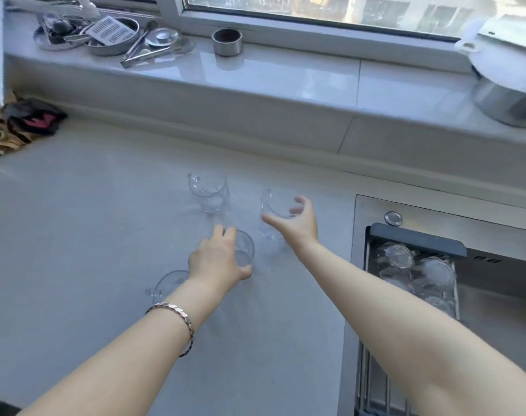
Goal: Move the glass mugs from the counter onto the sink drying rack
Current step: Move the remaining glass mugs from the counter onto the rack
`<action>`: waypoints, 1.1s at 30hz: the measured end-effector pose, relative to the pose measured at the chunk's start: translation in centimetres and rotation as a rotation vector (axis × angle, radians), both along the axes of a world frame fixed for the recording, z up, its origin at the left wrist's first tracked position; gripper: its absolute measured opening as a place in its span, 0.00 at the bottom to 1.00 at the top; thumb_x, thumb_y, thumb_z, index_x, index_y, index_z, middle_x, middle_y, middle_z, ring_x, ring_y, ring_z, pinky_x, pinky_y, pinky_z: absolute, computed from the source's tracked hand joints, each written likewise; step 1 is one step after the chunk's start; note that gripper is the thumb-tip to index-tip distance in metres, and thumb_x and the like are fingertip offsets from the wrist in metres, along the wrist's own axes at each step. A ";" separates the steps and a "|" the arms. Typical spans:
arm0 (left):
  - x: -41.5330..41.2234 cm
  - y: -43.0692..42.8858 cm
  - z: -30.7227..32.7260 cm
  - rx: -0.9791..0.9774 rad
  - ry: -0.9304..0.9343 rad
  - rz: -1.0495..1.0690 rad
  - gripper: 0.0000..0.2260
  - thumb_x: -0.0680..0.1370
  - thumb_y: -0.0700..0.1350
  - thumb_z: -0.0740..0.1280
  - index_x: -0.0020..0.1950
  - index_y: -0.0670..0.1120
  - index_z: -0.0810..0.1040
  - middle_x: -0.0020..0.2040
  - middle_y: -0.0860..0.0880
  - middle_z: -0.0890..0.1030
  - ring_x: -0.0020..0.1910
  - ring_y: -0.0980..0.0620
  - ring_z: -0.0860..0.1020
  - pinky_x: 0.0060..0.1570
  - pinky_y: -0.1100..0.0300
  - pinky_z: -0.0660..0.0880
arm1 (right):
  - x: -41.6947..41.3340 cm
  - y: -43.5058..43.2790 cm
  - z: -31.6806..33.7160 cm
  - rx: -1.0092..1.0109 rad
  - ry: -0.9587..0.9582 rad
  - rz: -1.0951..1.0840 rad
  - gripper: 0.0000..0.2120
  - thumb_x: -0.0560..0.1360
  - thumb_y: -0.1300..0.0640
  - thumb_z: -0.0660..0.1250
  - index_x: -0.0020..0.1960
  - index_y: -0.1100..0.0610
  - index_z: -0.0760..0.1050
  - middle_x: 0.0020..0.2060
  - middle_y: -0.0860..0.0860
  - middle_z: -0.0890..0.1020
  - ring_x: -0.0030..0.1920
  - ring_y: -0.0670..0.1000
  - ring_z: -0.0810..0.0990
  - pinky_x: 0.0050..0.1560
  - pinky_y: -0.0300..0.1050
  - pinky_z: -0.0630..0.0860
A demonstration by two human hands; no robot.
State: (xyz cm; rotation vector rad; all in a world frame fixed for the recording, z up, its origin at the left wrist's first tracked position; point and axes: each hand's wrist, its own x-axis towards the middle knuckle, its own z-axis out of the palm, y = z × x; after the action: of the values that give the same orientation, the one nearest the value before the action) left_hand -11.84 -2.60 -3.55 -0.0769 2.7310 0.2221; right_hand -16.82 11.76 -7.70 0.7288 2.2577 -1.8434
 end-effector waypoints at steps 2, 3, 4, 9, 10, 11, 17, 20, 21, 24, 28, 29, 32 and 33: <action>0.0 0.0 -0.1 0.026 0.008 0.011 0.31 0.69 0.54 0.71 0.67 0.46 0.64 0.64 0.46 0.68 0.58 0.41 0.75 0.50 0.50 0.75 | 3.2 3.2 0.5 -0.114 -0.060 -0.076 0.36 0.65 0.57 0.77 0.68 0.55 0.63 0.56 0.56 0.73 0.54 0.53 0.75 0.55 0.47 0.73; 0.1 0.0 0.0 0.050 0.010 0.026 0.31 0.69 0.53 0.72 0.67 0.45 0.64 0.65 0.45 0.68 0.57 0.40 0.76 0.50 0.50 0.75 | 5.2 5.2 0.7 -0.187 -0.093 -0.098 0.37 0.66 0.57 0.76 0.69 0.55 0.62 0.56 0.56 0.73 0.55 0.53 0.77 0.57 0.48 0.73; 0.2 0.2 0.2 0.078 0.014 0.047 0.32 0.69 0.52 0.72 0.68 0.45 0.64 0.65 0.45 0.68 0.57 0.40 0.76 0.51 0.50 0.75 | 7.2 7.3 1.0 -0.258 -0.127 -0.118 0.37 0.66 0.57 0.76 0.70 0.54 0.61 0.57 0.56 0.74 0.56 0.55 0.78 0.59 0.51 0.73; 2.3 2.1 1.4 0.135 0.059 0.037 0.32 0.67 0.51 0.73 0.69 0.47 0.66 0.64 0.47 0.69 0.57 0.40 0.74 0.53 0.51 0.73 | 16.9 16.0 2.3 -0.520 -0.233 -0.142 0.22 0.65 0.44 0.72 0.54 0.57 0.76 0.45 0.57 0.84 0.43 0.57 0.81 0.44 0.51 0.78; 3.1 2.8 1.6 0.153 0.072 0.016 0.33 0.67 0.51 0.73 0.69 0.48 0.66 0.65 0.47 0.69 0.58 0.40 0.74 0.54 0.51 0.73 | 18.4 17.4 2.2 -0.594 -0.264 -0.172 0.19 0.67 0.44 0.69 0.52 0.55 0.77 0.42 0.55 0.85 0.41 0.56 0.82 0.45 0.52 0.78; 4.0 4.1 1.9 0.176 0.083 -0.016 0.33 0.67 0.51 0.73 0.69 0.48 0.66 0.65 0.48 0.69 0.59 0.41 0.73 0.54 0.52 0.72 | 20.1 18.9 2.4 -0.655 -0.303 -0.216 0.19 0.68 0.43 0.66 0.52 0.54 0.77 0.39 0.54 0.85 0.39 0.55 0.83 0.46 0.53 0.78; 9.0 11.2 3.7 0.299 0.066 -0.209 0.35 0.67 0.54 0.73 0.71 0.51 0.64 0.68 0.53 0.67 0.61 0.47 0.73 0.53 0.54 0.73 | 25.6 25.2 3.1 -0.594 -0.510 -0.153 0.20 0.63 0.53 0.70 0.54 0.57 0.77 0.38 0.53 0.86 0.37 0.55 0.85 0.42 0.49 0.81; 10.8 13.9 4.0 0.328 0.052 -0.295 0.35 0.67 0.54 0.73 0.71 0.50 0.64 0.68 0.53 0.67 0.62 0.47 0.73 0.55 0.54 0.72 | 25.2 26.1 3.3 -0.424 -0.585 0.006 0.31 0.63 0.59 0.73 0.64 0.63 0.70 0.53 0.56 0.81 0.49 0.56 0.81 0.44 0.50 0.81; 11.3 14.6 4.0 0.330 0.045 -0.315 0.35 0.67 0.55 0.73 0.71 0.51 0.64 0.68 0.53 0.67 0.62 0.47 0.73 0.56 0.54 0.72 | 24.7 26.0 3.1 -0.313 -0.623 0.034 0.35 0.64 0.57 0.74 0.68 0.61 0.65 0.59 0.56 0.76 0.54 0.55 0.77 0.44 0.49 0.80; 12.3 16.1 4.1 0.297 0.023 -0.352 0.34 0.68 0.56 0.71 0.71 0.52 0.63 0.68 0.55 0.67 0.63 0.49 0.72 0.56 0.56 0.72 | 23.3 25.5 1.6 0.091 -0.625 0.092 0.27 0.70 0.52 0.67 0.65 0.55 0.62 0.52 0.53 0.73 0.48 0.53 0.74 0.34 0.40 0.72; 13.1 16.9 3.9 0.279 0.021 -0.378 0.34 0.68 0.55 0.71 0.71 0.51 0.63 0.68 0.53 0.67 0.63 0.49 0.72 0.59 0.56 0.71 | 21.7 24.4 0.0 0.353 -0.661 0.177 0.19 0.70 0.46 0.63 0.55 0.55 0.66 0.43 0.53 0.76 0.38 0.53 0.75 0.32 0.42 0.73; 13.2 16.9 3.8 0.271 0.016 -0.381 0.34 0.69 0.54 0.71 0.72 0.51 0.63 0.68 0.53 0.66 0.64 0.49 0.71 0.59 0.55 0.71 | 21.4 24.2 -0.5 0.429 -0.676 0.200 0.21 0.70 0.44 0.63 0.57 0.56 0.67 0.47 0.55 0.77 0.43 0.56 0.78 0.37 0.44 0.74; 13.3 17.1 3.8 0.242 0.010 -0.392 0.34 0.69 0.55 0.70 0.72 0.52 0.62 0.69 0.54 0.66 0.65 0.50 0.71 0.59 0.55 0.72 | 20.4 23.5 -2.3 0.553 -0.692 0.181 0.29 0.70 0.39 0.59 0.62 0.58 0.67 0.56 0.59 0.79 0.52 0.60 0.81 0.51 0.50 0.79; 13.4 17.2 3.7 0.236 0.012 -0.394 0.34 0.68 0.55 0.70 0.72 0.52 0.62 0.69 0.54 0.66 0.65 0.50 0.71 0.59 0.55 0.72 | 20.1 23.3 -2.7 0.597 -0.695 0.188 0.29 0.70 0.38 0.58 0.63 0.58 0.68 0.57 0.61 0.77 0.53 0.60 0.80 0.50 0.48 0.78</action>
State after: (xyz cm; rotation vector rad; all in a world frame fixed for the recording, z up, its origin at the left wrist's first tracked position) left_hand 1.54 14.57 0.18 0.5232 2.6408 0.4257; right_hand 3.33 35.10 -10.41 0.9903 2.2429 -0.6472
